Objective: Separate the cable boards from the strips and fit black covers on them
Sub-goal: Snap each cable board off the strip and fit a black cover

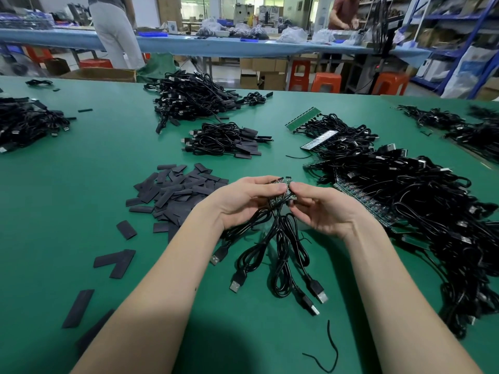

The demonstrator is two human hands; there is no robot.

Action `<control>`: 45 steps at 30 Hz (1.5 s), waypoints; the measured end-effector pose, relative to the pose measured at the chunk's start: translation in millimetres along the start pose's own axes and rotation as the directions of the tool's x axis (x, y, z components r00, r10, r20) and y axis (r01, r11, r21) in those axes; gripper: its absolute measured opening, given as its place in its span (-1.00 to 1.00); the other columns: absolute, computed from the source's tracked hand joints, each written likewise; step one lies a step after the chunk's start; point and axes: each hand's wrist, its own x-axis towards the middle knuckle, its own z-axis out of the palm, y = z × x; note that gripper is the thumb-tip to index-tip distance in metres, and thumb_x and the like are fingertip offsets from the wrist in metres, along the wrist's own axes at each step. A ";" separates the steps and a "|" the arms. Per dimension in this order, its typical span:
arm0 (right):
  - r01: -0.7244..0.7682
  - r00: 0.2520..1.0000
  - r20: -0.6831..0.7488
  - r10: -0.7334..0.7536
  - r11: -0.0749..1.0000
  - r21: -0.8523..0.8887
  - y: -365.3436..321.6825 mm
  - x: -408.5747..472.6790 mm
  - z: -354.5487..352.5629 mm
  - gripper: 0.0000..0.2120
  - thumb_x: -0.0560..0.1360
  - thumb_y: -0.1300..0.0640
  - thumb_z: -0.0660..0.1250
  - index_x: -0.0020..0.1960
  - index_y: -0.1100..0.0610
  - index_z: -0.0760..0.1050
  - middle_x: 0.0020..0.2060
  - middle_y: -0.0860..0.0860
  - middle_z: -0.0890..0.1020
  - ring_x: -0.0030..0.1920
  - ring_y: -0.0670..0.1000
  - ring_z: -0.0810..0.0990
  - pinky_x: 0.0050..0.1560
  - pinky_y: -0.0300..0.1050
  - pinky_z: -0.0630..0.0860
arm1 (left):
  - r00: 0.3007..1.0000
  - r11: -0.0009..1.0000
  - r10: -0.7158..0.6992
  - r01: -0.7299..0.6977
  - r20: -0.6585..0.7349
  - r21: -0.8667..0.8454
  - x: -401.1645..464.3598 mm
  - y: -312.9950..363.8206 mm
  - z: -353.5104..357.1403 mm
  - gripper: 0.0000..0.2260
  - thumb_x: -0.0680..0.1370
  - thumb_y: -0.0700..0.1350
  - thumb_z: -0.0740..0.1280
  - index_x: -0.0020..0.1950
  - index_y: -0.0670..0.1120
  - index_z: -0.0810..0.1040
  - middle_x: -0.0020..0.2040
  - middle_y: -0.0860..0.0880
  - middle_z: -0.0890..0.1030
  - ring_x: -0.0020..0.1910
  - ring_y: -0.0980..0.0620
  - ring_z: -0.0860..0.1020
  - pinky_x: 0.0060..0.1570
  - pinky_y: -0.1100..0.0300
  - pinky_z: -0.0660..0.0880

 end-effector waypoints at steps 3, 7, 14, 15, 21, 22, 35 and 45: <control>0.014 1.000 0.016 -0.014 0.999 0.045 0.1 -1.0 0.0 -0.91 0.30 0.23 0.49 -0.19 0.15 0.70 -0.31 0.02 0.70 -0.33 -0.06 0.68 -0.36 -0.27 0.61 | 1.000 0.995 0.008 -0.007 0.011 -0.100 1.7 -0.1 -1.4 -0.88 0.42 -0.22 0.45 -0.07 -0.10 0.73 -0.09 -0.05 0.72 -0.17 0.11 0.67 -0.14 0.31 0.58; 0.088 0.996 0.016 -0.087 0.982 -0.167 -7.0 -4.7 -5.7 -0.74 0.27 0.17 0.52 -0.06 0.10 0.60 -0.31 -0.04 0.66 -0.32 -0.11 0.63 -0.27 -0.29 0.62 | 0.992 0.998 -0.057 0.057 -0.109 -0.006 7.7 -5.6 -0.8 -0.75 0.44 -0.26 0.46 0.11 -0.18 0.62 -0.10 -0.06 0.71 -0.20 0.10 0.65 -0.17 0.29 0.58; 0.312 0.949 0.130 -0.286 0.905 -0.288 -10.8 -4.7 3.1 -0.86 0.29 0.13 0.61 -0.23 -0.03 0.69 -0.30 -0.09 0.65 -0.37 -0.11 0.58 -0.35 -0.31 0.49 | 0.962 0.864 0.128 0.011 -0.240 0.504 15.6 -16.0 10.1 -0.80 0.53 -0.15 0.49 0.14 -0.12 0.64 0.02 -0.06 0.71 0.00 0.03 0.65 0.25 0.12 0.52; 0.337 0.941 0.102 -0.321 0.901 -0.274 -9.3 -2.4 5.3 -0.88 0.28 0.12 0.59 -0.23 -0.02 0.68 -0.29 -0.08 0.66 -0.37 -0.10 0.59 -0.35 -0.30 0.49 | 0.938 0.834 0.210 -0.025 -0.275 0.551 16.4 -14.3 9.9 -0.82 0.54 -0.15 0.47 0.13 -0.12 0.64 0.03 -0.05 0.71 0.03 0.05 0.66 0.26 0.13 0.53; 0.410 0.881 -0.187 -0.434 0.899 -0.155 1.3 12.2 11.0 -0.87 0.40 0.23 0.56 -0.10 0.12 0.65 -0.25 0.00 0.67 -0.32 -0.03 0.64 -0.32 -0.29 0.54 | 0.834 0.871 0.335 -0.097 -0.438 0.481 14.3 -8.1 6.4 -0.91 0.60 -0.08 0.36 -0.05 -0.07 0.63 -0.16 0.04 0.70 -0.26 0.16 0.65 -0.17 0.27 0.52; 0.415 0.875 -0.223 -0.430 0.903 -0.110 3.0 13.9 11.7 -0.87 0.42 0.26 0.54 -0.06 0.16 0.64 -0.24 0.02 0.68 -0.31 -0.01 0.66 -0.30 -0.29 0.56 | 0.870 0.909 0.274 -0.095 -0.411 0.406 13.0 -8.5 8.2 -0.90 0.61 -0.09 0.36 -0.07 -0.08 0.62 -0.20 0.03 0.69 -0.30 0.13 0.64 -0.23 0.27 0.52; 0.302 0.928 -0.253 -0.275 0.950 0.075 15.8 20.7 20.7 -0.92 0.49 0.16 0.49 -0.04 0.08 0.61 -0.26 -0.02 0.71 -0.33 -0.07 0.65 -0.27 -0.31 0.57 | 0.901 0.978 0.208 -0.202 -0.381 0.056 11.7 -11.9 13.8 -0.70 0.53 -0.28 0.45 0.22 -0.24 0.48 -0.13 -0.15 0.67 -0.23 -0.05 0.60 -0.12 0.17 0.61; 0.317 0.824 -0.325 -0.465 0.853 -0.415 -0.3 18.2 23.5 -0.83 0.51 0.04 0.48 0.09 0.01 0.62 -0.01 -0.03 0.69 -0.14 -0.05 0.64 -0.16 -0.21 0.50 | 0.922 0.987 0.110 -0.145 -0.370 -0.068 12.2 -21.0 18.7 -0.94 0.63 -0.28 0.31 0.09 -0.20 0.53 -0.13 -0.10 0.63 -0.31 0.05 0.62 -0.27 0.26 0.57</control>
